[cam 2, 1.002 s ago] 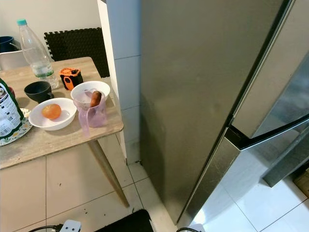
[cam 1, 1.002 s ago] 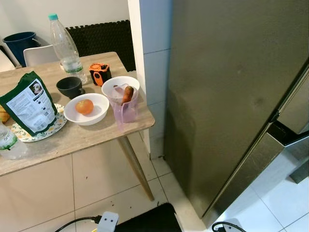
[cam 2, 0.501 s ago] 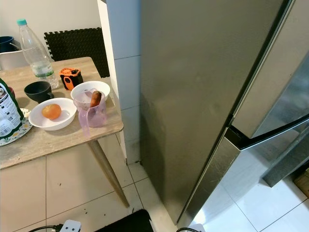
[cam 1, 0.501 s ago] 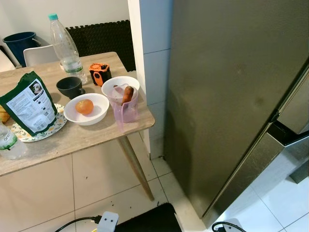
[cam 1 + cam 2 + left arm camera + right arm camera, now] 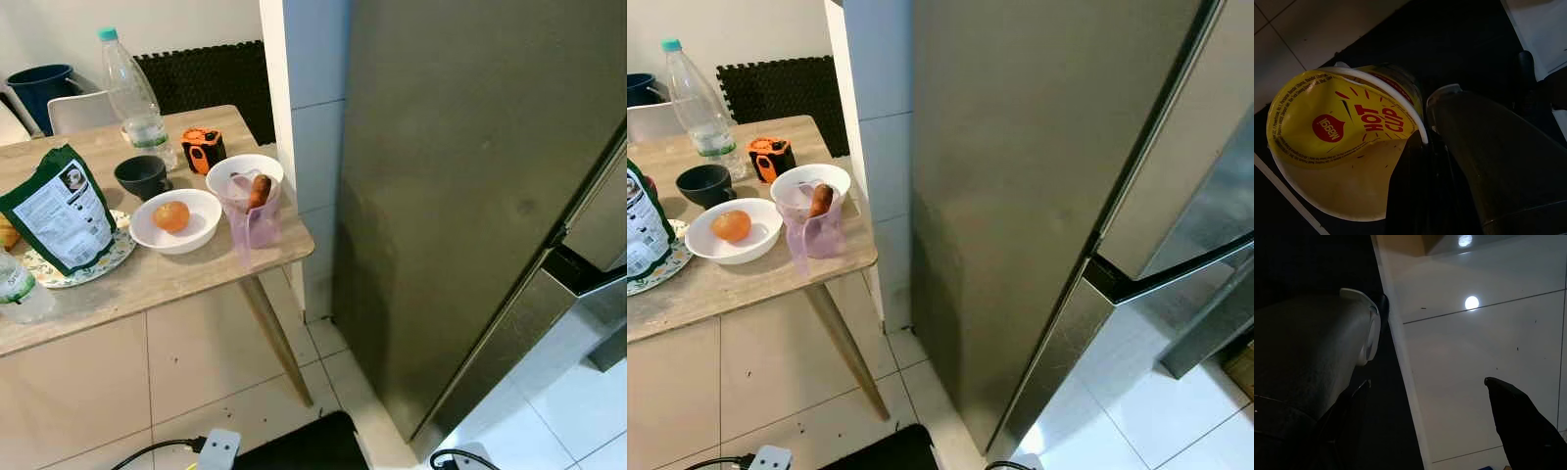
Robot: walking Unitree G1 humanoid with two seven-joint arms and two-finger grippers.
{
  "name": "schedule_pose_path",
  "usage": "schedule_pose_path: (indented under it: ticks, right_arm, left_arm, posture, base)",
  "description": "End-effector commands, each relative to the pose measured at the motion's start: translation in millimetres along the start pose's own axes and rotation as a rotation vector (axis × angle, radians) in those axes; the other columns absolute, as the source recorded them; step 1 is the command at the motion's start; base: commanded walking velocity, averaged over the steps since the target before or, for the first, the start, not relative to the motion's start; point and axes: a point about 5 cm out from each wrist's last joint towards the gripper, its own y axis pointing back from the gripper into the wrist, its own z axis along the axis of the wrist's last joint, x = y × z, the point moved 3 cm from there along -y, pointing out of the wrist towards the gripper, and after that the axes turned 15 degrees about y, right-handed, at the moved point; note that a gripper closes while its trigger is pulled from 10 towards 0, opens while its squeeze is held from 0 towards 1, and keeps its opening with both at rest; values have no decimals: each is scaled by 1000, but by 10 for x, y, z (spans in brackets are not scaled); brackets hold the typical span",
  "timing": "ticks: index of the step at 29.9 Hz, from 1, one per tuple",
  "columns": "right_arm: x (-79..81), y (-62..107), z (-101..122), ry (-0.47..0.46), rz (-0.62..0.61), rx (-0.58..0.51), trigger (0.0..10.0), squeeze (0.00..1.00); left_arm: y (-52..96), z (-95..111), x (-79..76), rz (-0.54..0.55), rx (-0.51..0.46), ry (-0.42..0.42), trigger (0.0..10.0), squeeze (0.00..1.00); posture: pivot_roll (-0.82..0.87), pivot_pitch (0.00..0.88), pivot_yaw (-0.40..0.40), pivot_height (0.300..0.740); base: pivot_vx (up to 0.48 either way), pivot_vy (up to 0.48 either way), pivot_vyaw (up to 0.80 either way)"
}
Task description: Restocking fridge
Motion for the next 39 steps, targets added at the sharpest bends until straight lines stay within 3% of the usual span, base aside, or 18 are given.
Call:
schedule_pose_path:
  ticks: [1, 31, 39]
  right_arm:
    - [83, 2, -50, -1, 28, 14, 10000, 0]
    - [54, 1, -39, 3, 21, 13, 10000, 0]
    - [17, 3, -43, 4, 14, 14, 10000, 0]
  left_arm:
    - [0, -187, -47, -13, 62, 0, 10000, 0]
    - [-8, -182, -83, -18, 59, 12, 10000, 0]
    - [-19, -156, -111, -6, 33, 56, 10000, 0]
  posture:
    - [-5, 71, -4, 740]
    - [-6, 69, -11, 740]
    - [-21, 73, -22, 740]
  base:
    - [0, 0, 0]
    - [0, 0, 0]
    - [0, 0, 0]
